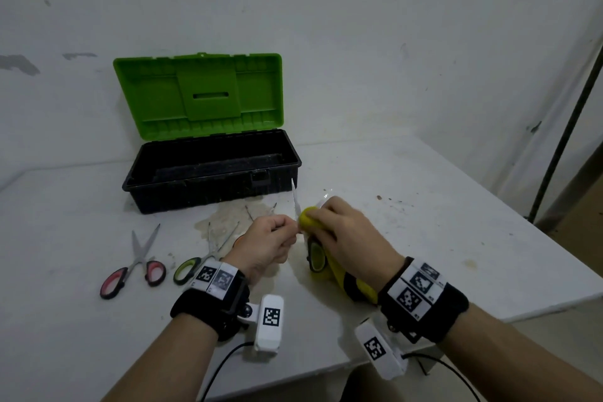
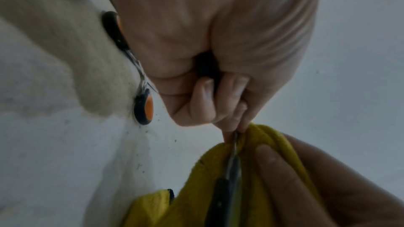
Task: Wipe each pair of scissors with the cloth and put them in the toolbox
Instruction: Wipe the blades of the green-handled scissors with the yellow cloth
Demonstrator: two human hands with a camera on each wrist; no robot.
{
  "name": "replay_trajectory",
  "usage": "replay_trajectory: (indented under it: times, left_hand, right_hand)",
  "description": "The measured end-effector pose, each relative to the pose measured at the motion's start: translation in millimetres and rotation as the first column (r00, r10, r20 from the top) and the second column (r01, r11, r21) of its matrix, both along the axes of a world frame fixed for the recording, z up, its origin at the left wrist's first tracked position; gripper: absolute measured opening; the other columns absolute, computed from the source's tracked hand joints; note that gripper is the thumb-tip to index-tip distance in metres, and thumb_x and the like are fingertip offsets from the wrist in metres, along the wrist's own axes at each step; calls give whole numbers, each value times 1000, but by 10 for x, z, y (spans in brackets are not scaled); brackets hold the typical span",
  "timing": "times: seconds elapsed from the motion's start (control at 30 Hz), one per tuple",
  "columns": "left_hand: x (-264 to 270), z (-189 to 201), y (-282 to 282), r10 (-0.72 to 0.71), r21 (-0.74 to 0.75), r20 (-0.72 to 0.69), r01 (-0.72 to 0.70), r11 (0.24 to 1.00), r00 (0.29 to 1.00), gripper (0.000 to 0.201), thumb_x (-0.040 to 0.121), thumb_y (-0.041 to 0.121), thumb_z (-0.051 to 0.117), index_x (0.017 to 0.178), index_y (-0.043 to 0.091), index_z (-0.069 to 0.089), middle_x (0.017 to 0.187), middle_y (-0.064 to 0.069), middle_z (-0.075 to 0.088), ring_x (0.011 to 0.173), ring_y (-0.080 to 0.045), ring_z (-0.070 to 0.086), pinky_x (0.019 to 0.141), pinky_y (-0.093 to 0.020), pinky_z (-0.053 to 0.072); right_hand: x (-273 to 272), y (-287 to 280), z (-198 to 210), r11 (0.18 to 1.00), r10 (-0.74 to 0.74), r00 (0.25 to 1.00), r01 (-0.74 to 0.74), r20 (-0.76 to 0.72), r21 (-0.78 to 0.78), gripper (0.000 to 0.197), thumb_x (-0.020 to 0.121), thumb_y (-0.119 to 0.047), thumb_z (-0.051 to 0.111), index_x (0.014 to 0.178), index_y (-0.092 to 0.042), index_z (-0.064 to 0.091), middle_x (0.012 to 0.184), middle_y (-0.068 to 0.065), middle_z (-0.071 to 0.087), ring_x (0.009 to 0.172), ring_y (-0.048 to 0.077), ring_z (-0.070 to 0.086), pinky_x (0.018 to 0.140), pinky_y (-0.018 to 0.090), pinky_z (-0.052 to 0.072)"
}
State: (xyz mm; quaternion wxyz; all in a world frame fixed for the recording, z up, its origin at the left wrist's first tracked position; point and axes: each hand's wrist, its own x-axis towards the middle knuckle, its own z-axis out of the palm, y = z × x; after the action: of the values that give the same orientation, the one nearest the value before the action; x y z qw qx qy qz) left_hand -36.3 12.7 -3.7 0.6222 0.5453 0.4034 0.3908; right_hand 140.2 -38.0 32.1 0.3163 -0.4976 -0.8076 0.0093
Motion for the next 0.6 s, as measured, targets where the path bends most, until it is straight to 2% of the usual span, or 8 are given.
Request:
replay_trajectory:
  times: [0.07, 0.17, 0.27, 0.37, 0.47, 0.53, 0.6]
  left_hand:
    - [4, 11, -11, -12, 19, -14, 12, 1000, 1000, 20, 101, 8, 52, 84, 1, 57, 50, 5, 40, 43, -9, 26, 41, -19, 20]
    - [-8, 15, -25, -16, 62, -47, 19, 998, 999, 19, 101, 11, 55, 86, -1, 58, 49, 5, 40, 42, -9, 26, 41, -19, 21]
    - [-30, 1, -24, -6, 77, -71, 11, 997, 997, 19, 100, 10, 56, 85, -1, 59, 49, 6, 40, 42, -9, 27, 42, -19, 22]
    - [-43, -27, -13, -1, 43, -67, 4, 999, 998, 18, 100, 10, 56, 90, -3, 62, 51, 4, 42, 42, -8, 28, 41, -19, 23]
    - [-49, -47, 6, 8, 42, -83, -5, 999, 997, 19, 101, 13, 56, 91, -2, 63, 55, 1, 42, 43, -8, 30, 42, -21, 24]
    - [-45, -50, 5, 3, 74, -115, 6, 997, 993, 19, 99, 15, 59, 83, 5, 63, 56, 0, 44, 45, -10, 31, 44, -23, 24]
    - [-49, -49, -1, -17, 126, -162, 38, 991, 987, 23, 98, 14, 60, 75, 13, 63, 58, 1, 46, 48, -11, 34, 46, -24, 27]
  right_hand:
    - [-17, 15, -76, 1000, 5, 999, -4, 47, -14, 16, 96, -19, 59, 110, -15, 67, 99, 2, 52, 77, 18, 55, 67, 30, 50]
    - [33, 88, -73, 997, -75, 997, 75, 19, -21, 15, 96, -16, 58, 108, -15, 67, 98, 4, 51, 75, 22, 55, 67, 36, 51]
    - [131, 188, 13, 985, -170, 984, 168, -50, -47, 18, 97, -17, 55, 109, -16, 69, 99, 4, 52, 78, 21, 55, 72, 33, 49]
    - [209, 216, 128, 971, -238, 966, 237, -98, -30, 20, 99, -21, 54, 111, -12, 67, 99, 3, 50, 79, 21, 54, 73, 33, 49]
    - [104, 107, 160, 992, -127, 990, 127, -57, 12, 18, 99, -23, 55, 108, -12, 65, 98, 1, 48, 74, 19, 53, 67, 27, 47]
    - [-11, 25, 94, 998, -40, 997, 42, 65, -41, 15, 99, -21, 55, 106, -12, 64, 99, 1, 48, 72, 17, 52, 66, 25, 46]
    - [-63, 17, -6, 996, -17, 986, 30, 167, -80, 12, 98, -17, 55, 106, -11, 62, 100, 2, 47, 71, 17, 49, 65, 24, 44]
